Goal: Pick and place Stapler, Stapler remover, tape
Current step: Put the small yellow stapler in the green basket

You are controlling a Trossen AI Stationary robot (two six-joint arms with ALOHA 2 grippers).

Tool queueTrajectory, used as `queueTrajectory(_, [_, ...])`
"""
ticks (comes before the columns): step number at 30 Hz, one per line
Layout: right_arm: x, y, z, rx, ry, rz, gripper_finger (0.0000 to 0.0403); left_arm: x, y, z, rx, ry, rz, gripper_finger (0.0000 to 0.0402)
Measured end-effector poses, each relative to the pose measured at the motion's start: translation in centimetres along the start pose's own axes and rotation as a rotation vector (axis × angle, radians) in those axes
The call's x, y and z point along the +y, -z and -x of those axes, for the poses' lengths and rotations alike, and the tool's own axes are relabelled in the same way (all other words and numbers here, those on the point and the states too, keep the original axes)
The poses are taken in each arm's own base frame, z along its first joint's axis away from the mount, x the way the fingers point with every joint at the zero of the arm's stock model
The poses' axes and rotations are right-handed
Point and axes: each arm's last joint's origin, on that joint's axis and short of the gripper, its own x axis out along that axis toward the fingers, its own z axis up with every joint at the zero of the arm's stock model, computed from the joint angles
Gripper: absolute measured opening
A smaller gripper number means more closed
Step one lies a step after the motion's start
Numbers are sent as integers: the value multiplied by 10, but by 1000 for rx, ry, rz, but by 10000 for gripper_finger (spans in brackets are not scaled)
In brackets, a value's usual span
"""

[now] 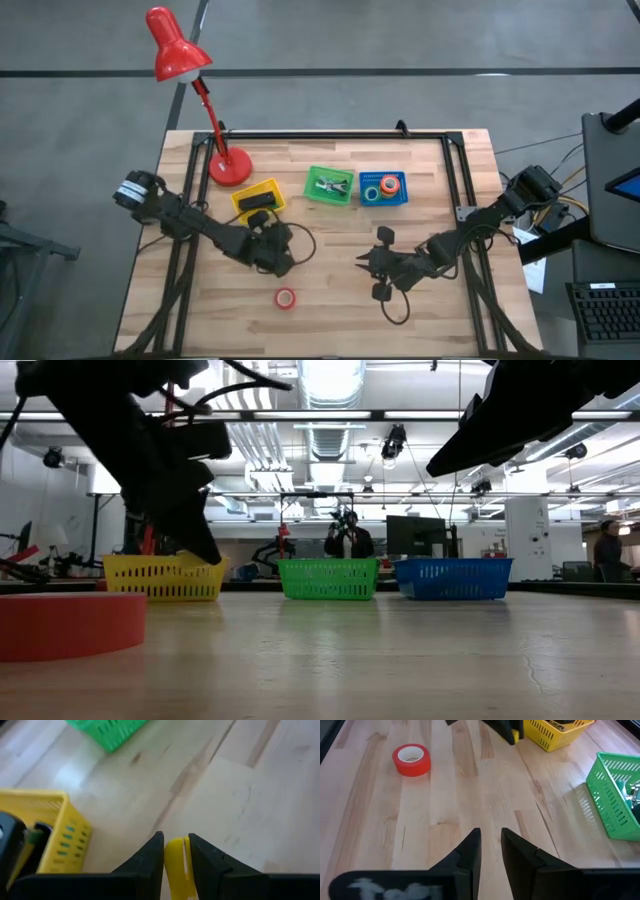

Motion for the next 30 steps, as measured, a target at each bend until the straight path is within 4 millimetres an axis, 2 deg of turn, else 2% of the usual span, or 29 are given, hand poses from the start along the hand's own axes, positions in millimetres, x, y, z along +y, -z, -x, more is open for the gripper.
queueTrajectory(6, [0,1,0,3,1,6,80,14,-17,0,-21,-39,-31,84])
queueTrajectory(12, [-1,1,0,4,2,6,84,38,-27,17,-28,-167,-70,82])
queueTrajectory(16, [-1,2,0,4,2,7,78,61,-22,28,18,-289,-27,84])
queueTrajectory(20, [-1,2,0,6,3,8,70,80,-13,32,53,-393,120,84])
queueTrajectory(30, [-1,2,0,3,2,-2,71,88,6,18,139,-426,217,101])
